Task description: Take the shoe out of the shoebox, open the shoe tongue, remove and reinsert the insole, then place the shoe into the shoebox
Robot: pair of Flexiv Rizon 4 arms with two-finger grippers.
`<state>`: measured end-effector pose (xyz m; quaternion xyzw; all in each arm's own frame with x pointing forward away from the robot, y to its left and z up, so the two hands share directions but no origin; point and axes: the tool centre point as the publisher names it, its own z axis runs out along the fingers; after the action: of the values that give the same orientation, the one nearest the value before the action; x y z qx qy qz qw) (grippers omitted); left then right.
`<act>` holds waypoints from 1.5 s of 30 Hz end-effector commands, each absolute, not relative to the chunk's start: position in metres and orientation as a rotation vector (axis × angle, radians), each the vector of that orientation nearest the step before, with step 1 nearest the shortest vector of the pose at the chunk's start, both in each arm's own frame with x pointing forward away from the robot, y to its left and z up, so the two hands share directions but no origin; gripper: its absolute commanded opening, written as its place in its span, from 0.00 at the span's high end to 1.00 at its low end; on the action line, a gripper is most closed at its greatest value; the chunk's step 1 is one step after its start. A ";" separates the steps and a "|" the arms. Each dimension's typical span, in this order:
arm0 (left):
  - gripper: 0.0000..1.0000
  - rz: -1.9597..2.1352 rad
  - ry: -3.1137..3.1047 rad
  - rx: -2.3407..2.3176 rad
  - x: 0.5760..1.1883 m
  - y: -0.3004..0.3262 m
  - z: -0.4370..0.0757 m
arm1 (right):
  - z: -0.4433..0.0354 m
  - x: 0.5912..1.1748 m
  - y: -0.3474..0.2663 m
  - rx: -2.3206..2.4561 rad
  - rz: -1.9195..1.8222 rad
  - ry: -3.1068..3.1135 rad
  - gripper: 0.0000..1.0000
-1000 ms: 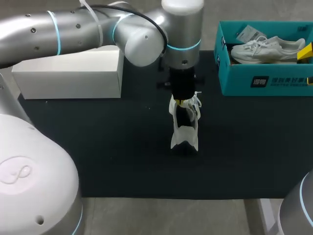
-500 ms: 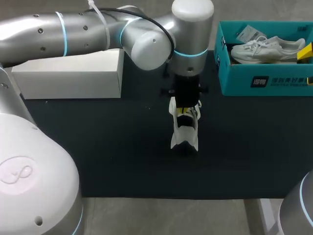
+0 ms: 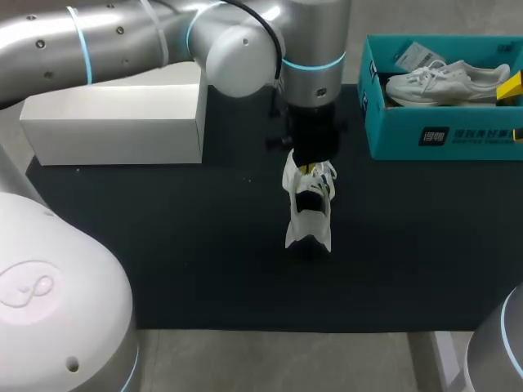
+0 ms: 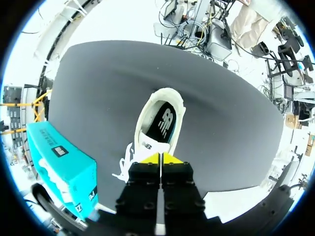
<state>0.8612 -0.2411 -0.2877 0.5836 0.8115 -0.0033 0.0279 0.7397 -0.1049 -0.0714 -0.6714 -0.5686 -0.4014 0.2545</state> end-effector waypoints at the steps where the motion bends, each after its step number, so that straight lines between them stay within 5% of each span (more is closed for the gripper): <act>1: 1.00 -0.006 2.510 1.809 0.864 -0.243 -0.286 | -0.072 0.741 -0.105 -1.826 -1.086 -1.544 0.00; 14: 1.00 -0.006 2.510 1.809 0.864 -0.243 -0.286 | -0.072 0.741 -0.105 -1.826 -1.086 -1.544 0.00; 22: 1.00 -0.053 3.144 0.301 0.832 -0.239 -0.280 | -0.072 0.741 -0.105 -1.826 -1.086 -1.544 0.00; 45: 1.00 -0.206 3.041 0.158 0.807 -0.242 -0.291 | -0.072 0.741 -0.105 -1.826 -1.086 -1.544 0.00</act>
<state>0.8170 -0.2482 -0.2854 0.1366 0.9902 -0.0301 0.0055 0.7397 -0.1049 -0.0714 -0.6715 -0.5685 -0.4014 0.2545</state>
